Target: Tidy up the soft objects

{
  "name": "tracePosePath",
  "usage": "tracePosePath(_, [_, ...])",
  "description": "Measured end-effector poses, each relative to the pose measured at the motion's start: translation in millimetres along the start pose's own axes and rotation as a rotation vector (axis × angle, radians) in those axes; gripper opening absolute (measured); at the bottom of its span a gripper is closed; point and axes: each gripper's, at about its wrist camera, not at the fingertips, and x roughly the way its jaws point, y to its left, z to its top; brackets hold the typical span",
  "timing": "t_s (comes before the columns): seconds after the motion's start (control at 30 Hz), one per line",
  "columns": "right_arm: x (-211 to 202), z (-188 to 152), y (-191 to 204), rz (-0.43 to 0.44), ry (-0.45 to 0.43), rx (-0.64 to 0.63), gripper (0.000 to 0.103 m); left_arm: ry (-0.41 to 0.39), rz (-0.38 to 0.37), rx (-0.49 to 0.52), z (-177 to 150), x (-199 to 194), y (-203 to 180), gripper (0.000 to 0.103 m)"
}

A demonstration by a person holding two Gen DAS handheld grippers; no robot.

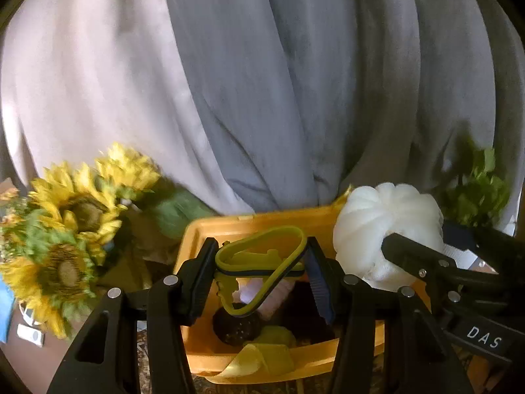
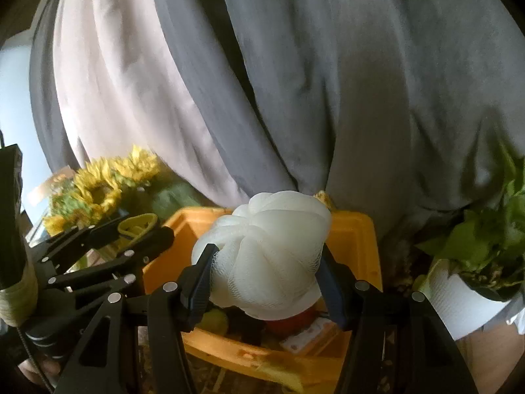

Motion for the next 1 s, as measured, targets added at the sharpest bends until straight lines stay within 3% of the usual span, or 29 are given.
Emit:
tracePosePath(0.07, [15, -2, -5, 0.031, 0.055, 0.016, 0.066, 0.035, -0.012, 0.012, -1, 12, -1, 0.059])
tracePosePath(0.13, [23, -4, -13, 0.028, 0.088, 0.065, 0.074, 0.064, -0.018, 0.005, -2, 24, 0, 0.079])
tracePosePath(0.17, [26, -5, -18, 0.014, 0.098, 0.083, 0.075, 0.079, -0.014, 0.003, -3, 30, 1, 0.082])
tracePosePath(0.53, [15, -2, -22, -0.080, 0.087, 0.069, 0.075, 0.136, 0.023, -0.019, -12, 40, 9, 0.083])
tracePosePath(1.0, [-51, -9, 1, -0.164, 0.045, 0.048, 0.077, 0.069, 0.080, -0.067, -15, -31, 14, 0.089])
